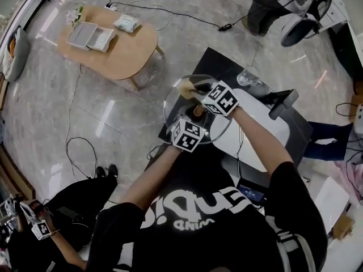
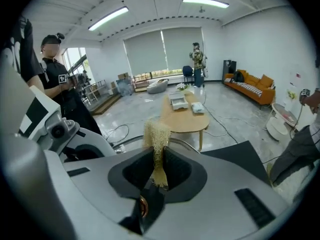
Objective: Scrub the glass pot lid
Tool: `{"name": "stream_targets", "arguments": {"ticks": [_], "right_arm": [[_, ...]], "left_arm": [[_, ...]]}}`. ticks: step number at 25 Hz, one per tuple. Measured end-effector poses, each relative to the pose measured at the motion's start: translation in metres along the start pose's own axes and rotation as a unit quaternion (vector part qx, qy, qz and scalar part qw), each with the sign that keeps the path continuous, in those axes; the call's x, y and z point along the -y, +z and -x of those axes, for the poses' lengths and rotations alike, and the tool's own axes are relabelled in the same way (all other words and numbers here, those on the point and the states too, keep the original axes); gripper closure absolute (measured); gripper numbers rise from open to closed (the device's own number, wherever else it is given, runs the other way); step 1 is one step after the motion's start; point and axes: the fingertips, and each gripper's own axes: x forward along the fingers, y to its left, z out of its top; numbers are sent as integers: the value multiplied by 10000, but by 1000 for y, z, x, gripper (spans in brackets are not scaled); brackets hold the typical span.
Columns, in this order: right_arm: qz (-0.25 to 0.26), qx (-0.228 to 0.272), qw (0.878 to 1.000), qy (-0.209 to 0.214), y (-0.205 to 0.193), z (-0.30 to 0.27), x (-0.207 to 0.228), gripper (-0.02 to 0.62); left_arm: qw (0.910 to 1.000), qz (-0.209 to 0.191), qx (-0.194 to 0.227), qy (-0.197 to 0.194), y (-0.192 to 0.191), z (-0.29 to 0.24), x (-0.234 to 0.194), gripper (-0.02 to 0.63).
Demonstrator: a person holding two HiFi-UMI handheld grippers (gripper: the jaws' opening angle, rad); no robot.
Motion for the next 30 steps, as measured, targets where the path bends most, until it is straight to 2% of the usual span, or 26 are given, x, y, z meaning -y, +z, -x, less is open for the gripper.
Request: {"name": "stream_targets", "arguments": {"ticks": [5,8,16,23,30], "right_arm": [[220,-394,9978,488,-4,-19,-14,549],[270,-508,9962,651,-3,-24,-15,549],[358,-728,9885,1276,-3,-31,-35,549],[391,-888,9871,1274,-11,-31,-31,549],[101,-919,9898,1084,-27,-19,-14,549]], "left_arm": [[10000,45,-4,46,-4,2,-2,419],[9999,139,2,42,-5,1,-2,419],[10000,68,-27,27,-6,-4,-1,419],[10000,50,-49,32,-7,-3,-2,419],[10000,30,-69,-1,-6,-2,-1,420]]}}
